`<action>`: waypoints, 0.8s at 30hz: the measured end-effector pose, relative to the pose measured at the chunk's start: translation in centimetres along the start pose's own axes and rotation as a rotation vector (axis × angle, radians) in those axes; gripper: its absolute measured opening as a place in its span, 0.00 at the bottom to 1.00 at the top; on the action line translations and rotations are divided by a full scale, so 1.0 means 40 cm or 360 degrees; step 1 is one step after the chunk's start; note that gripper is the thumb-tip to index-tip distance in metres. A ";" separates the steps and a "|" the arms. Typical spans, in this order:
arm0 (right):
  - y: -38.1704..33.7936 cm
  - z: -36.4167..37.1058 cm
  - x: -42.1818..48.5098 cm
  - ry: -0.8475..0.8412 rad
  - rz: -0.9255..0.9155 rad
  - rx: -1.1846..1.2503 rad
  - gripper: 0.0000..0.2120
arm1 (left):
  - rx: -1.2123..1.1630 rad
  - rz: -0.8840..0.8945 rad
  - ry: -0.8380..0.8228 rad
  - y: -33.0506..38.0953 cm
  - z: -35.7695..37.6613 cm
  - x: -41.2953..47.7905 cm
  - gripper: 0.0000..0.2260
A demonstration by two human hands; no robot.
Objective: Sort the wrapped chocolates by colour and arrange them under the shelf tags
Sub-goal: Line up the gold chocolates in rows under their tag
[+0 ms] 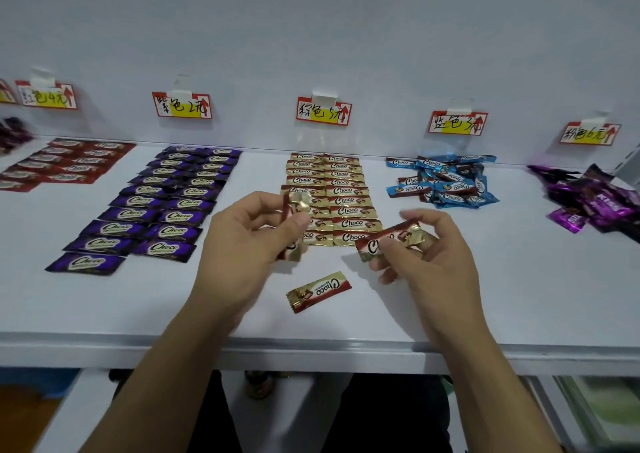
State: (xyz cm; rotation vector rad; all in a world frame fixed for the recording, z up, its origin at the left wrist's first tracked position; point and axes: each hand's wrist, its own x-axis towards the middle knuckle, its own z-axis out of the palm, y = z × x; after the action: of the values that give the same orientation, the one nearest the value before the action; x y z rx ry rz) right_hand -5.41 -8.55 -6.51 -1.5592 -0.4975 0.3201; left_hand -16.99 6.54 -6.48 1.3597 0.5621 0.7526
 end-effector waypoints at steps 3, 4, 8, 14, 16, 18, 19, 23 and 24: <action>0.015 0.004 0.005 0.0099 -0.0107 -0.0355 0.12 | 0.0739 0.0216 -0.0086 -0.022 -0.005 0.005 0.09; 0.019 0.008 0.008 0.0101 -0.0124 -0.0464 0.09 | 0.1022 0.0302 -0.0124 -0.027 -0.006 0.005 0.09; 0.037 0.019 0.014 0.0000 -0.0097 -0.0743 0.05 | 0.1613 0.0359 -0.0235 -0.042 0.001 0.003 0.13; 0.058 0.012 -0.016 0.0064 -0.0306 -0.1462 0.17 | 0.1681 0.0907 0.0159 -0.054 -0.018 -0.031 0.11; 0.067 0.005 -0.041 0.0164 -0.0454 -0.1552 0.16 | 0.1742 0.0946 0.0062 -0.061 -0.025 -0.047 0.12; 0.079 0.002 -0.055 0.0158 -0.0643 -0.1667 0.14 | 0.1814 0.0920 -0.0095 -0.066 -0.028 -0.054 0.13; 0.083 0.003 -0.058 0.0125 -0.0709 -0.1720 0.14 | 0.1855 0.0920 -0.0173 -0.069 -0.029 -0.054 0.13; 0.095 0.005 -0.064 -0.0023 -0.0804 -0.1880 0.16 | 0.2000 0.0907 -0.0322 -0.080 -0.031 -0.059 0.16; 0.095 0.007 -0.064 -0.0031 -0.0786 -0.1915 0.18 | 0.2012 0.0895 -0.0329 -0.080 -0.030 -0.060 0.17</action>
State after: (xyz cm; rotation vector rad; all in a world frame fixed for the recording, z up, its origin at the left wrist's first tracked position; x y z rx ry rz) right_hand -7.32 -9.58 -10.54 -2.4762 -1.1902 -0.4491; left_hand -18.96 5.38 -9.98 2.8139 0.4873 0.6744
